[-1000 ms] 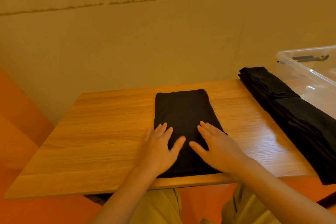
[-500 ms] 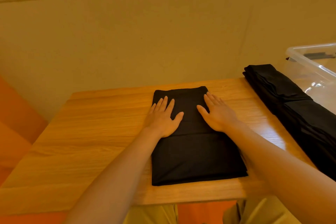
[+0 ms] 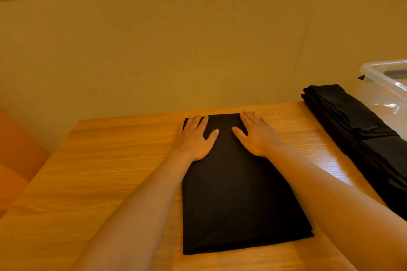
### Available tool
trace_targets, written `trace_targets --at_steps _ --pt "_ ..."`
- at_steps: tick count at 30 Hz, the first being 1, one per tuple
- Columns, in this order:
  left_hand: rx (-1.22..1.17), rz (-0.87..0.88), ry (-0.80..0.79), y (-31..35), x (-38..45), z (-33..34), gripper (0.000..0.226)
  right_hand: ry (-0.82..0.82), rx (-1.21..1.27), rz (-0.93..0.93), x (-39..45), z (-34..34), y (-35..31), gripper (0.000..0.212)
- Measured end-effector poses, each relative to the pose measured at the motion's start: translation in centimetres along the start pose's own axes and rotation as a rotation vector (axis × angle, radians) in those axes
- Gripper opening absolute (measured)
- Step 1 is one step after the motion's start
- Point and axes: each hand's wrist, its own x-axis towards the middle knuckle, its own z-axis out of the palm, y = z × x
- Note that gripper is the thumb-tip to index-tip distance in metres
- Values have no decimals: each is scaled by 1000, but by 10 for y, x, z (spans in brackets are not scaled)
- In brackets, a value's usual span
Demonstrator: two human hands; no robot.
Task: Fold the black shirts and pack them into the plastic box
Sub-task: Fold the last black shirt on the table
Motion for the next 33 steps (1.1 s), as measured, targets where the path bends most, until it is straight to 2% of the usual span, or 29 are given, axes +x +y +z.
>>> trace_targets --at_steps 9,12,14,16,20,25,28,30,33 --pt "0 -45 14 -1 4 6 70 31 17 13 3 3 2 68" --pt "-135 -32 190 1 -9 1 62 151 202 -12 -7 -2 4 59" --pt "-161 36 315 1 -21 -3 53 240 351 -35 -18 -7 7 49" --pt "-179 102 345 -2 -34 -5 46 257 393 -70 -32 -10 10 44" --pt "-210 174 233 -7 -71 -11 49 149 343 -132 -70 -17 13 43" --pt "-148 359 59 3 -156 -25 63 113 223 -279 -149 -33 -1 49" --pt "-106 406 -43 3 -206 -23 70 -29 157 -362 -201 -31 -4 53" --pt "-78 424 -60 -3 -230 -16 70 -137 135 -382 -227 -22 2 55" --pt "-68 425 -6 -20 -251 5 67 -76 133 -427 -250 -6 15 60"
